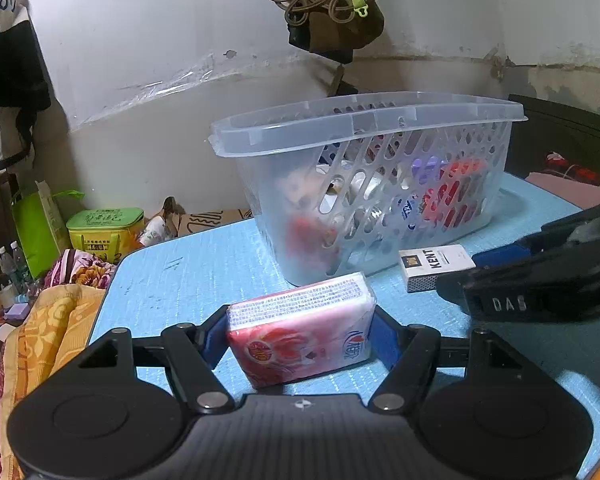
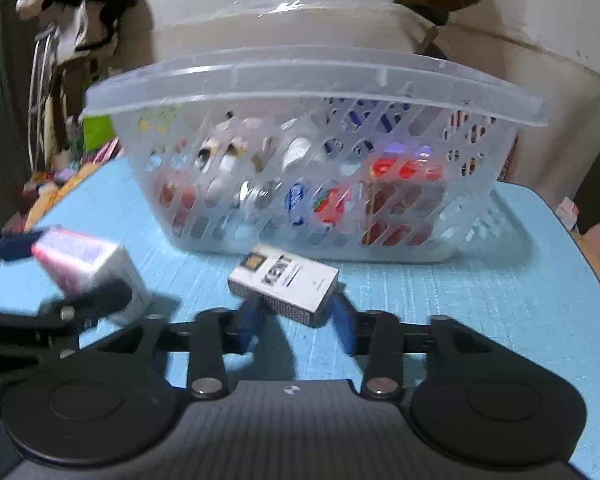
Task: Organize objects
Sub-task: 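Grasp the pink tissue pack with the left gripper while the right gripper grasps the white KENT box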
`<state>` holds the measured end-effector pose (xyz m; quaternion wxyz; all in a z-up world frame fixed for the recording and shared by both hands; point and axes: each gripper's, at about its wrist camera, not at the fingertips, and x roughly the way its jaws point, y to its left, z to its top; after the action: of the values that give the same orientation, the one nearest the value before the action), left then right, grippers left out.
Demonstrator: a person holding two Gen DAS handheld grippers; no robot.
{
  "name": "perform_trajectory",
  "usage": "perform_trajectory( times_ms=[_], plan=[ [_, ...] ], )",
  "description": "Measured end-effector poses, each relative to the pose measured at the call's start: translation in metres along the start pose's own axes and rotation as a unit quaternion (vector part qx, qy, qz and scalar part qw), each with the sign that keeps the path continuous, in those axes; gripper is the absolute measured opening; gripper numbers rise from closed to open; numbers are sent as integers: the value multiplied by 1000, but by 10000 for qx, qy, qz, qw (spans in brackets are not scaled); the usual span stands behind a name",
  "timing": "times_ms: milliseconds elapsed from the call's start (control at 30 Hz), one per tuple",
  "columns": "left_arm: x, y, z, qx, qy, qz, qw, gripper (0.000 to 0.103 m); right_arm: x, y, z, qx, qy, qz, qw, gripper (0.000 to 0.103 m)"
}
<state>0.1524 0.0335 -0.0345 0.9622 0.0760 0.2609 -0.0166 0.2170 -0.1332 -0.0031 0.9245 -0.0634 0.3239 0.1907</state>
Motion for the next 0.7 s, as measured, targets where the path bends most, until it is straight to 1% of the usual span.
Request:
perform_trajectory(
  times_ms=[33,67,133,200,267,367,433,467,633,700],
  plan=[
    [0,-1,0,7,1,5,10000,74,3,0,3,91,-2,57,9999,69],
    [0,-1,0,13,1,8,10000,74,6,1,4,168,14,108,9998,72],
    [0,-1,0,8,4,7,10000,74,10,6,5,204,51,94,9997,74],
    [0,-1,0,26,-5,15,10000,74,16,13,7,104,12,-59,9999,74],
    [0,-1,0,43,-13,16,10000,74,18,15,8,19,-7,-172,9999,68],
    [0,0,1,18,-20,-10,10000,74,13,10,7,-5,9,-137,9999,67],
    [-1,1,0,-7,-50,-55,10000,73,3,3,6,2,-150,-170,9997,67],
    [-2,0,0,4,-86,-97,9999,73,-3,-1,5,-53,-162,-176,9997,67],
    [-14,-15,3,272,-415,-186,9986,73,-29,-18,4,-86,-277,-112,9995,67],
    [-17,-22,5,369,-495,-232,9978,73,-41,-21,5,-142,-410,-88,9990,67]
  ],
)
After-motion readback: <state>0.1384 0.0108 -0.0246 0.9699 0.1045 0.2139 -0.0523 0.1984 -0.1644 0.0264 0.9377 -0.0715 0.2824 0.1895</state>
